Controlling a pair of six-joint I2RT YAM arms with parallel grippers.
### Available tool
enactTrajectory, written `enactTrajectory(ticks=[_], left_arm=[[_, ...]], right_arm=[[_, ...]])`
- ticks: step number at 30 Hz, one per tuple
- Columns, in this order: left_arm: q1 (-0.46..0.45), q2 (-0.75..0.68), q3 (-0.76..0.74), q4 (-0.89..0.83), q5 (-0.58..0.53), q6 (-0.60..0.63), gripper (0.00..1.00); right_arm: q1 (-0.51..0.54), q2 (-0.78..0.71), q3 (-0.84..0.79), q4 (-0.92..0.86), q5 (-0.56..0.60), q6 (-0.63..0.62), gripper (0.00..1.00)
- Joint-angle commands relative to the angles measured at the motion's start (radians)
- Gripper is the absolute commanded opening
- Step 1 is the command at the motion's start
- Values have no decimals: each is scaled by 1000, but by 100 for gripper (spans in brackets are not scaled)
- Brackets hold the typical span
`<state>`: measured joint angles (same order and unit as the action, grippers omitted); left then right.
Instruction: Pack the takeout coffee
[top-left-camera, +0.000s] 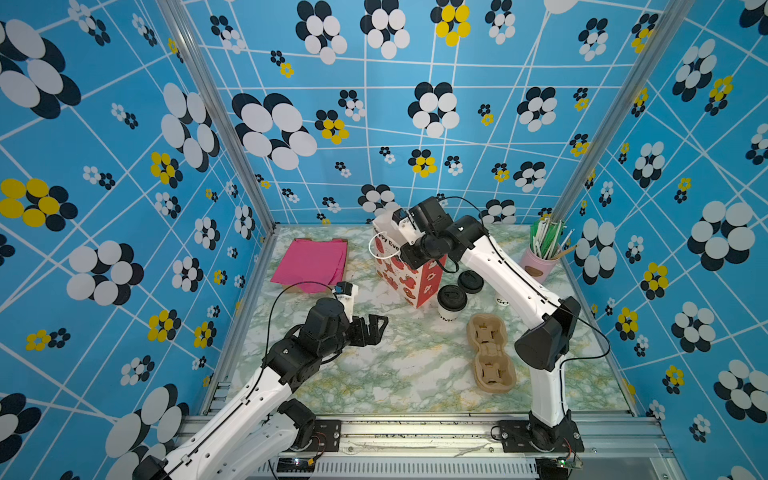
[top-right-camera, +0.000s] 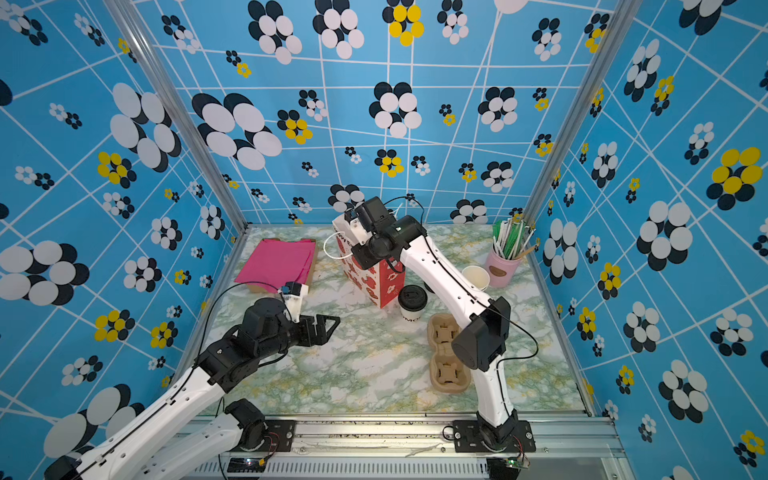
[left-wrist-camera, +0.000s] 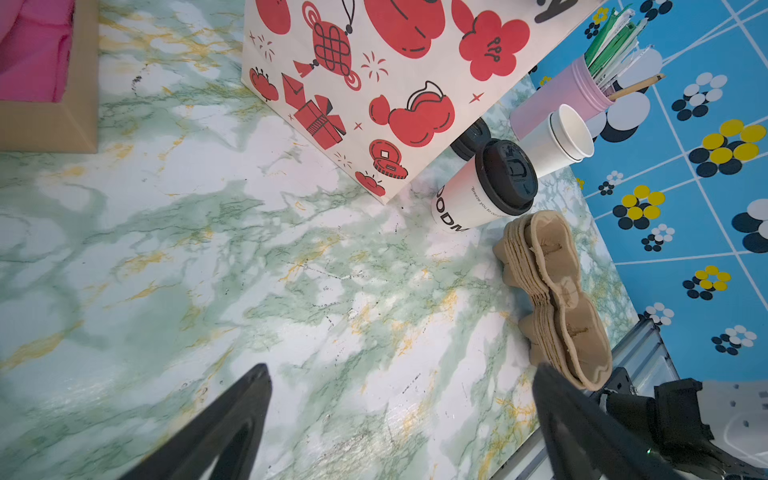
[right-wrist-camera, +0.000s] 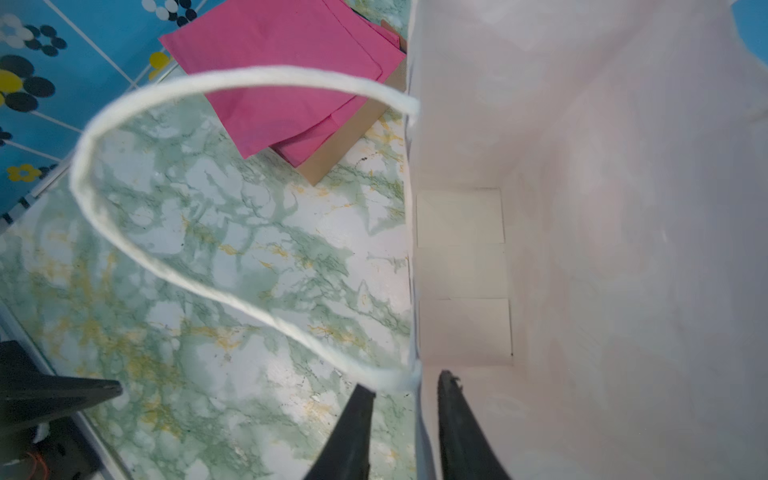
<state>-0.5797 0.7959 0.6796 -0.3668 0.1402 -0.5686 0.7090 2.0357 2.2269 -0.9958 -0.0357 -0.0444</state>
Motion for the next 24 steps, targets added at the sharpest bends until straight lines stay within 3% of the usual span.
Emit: enactTrajectory(ticks=[1, 3, 5, 13, 24], left_arm=[[10, -17, -21, -9, -16, -11, 99], [12, -21, -25, -11, -15, -12, 99], [14, -22, -25, -13, -16, -14, 99], [17, -27, -20, -20, -15, -14, 99], [18, -85, 17, -45, -63, -26, 99]], right_arm=[[16, 9, 42, -20, -42, -15, 12], [20, 13, 46, -20, -47, -15, 3], [21, 10, 48, -19, -68, -14, 0], [57, -20, 47, -35, -83, 47, 0], [165, -98, -30, -145, 34, 201, 0]])
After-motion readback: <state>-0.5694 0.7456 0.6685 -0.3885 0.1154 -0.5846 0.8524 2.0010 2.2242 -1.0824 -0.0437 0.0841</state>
